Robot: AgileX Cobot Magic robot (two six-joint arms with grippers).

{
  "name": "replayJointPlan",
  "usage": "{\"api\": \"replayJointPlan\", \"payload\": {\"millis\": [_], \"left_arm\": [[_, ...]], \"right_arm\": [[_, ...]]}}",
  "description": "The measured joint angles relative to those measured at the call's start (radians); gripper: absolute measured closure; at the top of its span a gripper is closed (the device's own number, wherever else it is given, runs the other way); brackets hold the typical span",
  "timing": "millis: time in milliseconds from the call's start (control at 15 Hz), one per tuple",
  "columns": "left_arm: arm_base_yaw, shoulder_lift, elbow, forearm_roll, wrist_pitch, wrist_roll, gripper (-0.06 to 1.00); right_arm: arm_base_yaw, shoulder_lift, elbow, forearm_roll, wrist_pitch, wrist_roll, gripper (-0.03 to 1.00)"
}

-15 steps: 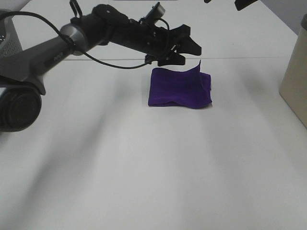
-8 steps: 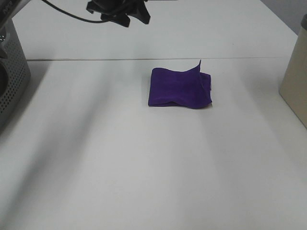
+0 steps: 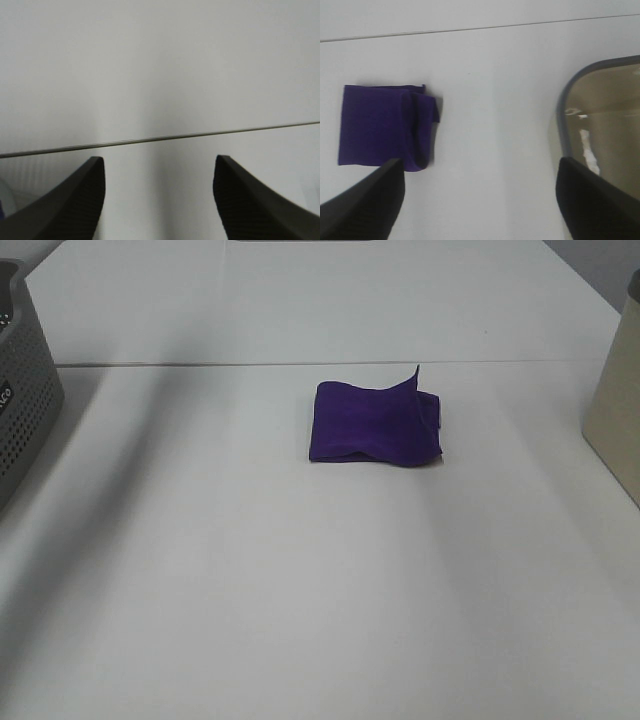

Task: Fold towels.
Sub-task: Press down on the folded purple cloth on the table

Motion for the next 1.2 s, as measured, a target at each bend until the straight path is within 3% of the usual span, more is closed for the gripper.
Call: {"api": "replayJointPlan", "payload": {"millis": [267, 467, 600, 800, 933, 1200], "left_arm": [[0.05, -0.107, 0.123, -0.02, 0.001, 0.0, 0.36], [0.056, -0.255, 0.338, 0.015, 0.001, 0.016, 0.36], [0.056, -0.308, 0.407, 0.02, 0.002, 0.02, 0.36], [0.056, -0.32, 0.434, 0.018, 0.003, 0.026, 0.36], [0.056, -0.32, 0.434, 0.007, 0.003, 0.027, 0.36], [0.055, -0.32, 0.434, 0.001, 0.003, 0.038, 0.36]], "right_arm": [[0.038, 0.081, 0.0, 0.136, -0.065, -0.065, 0.17], [0.228, 0.208, 0.0, 0.179, -0.203, -0.152, 0.18], [0.304, 0.306, -0.001, 0.299, -0.222, -0.226, 0.18], [0.293, 0.471, -0.06, 0.483, -0.229, -0.362, 0.18], [0.29, 0.529, -0.108, 0.505, -0.231, -0.394, 0.18], [0.287, 0.616, -0.174, 0.448, -0.226, -0.404, 0.19]]}}
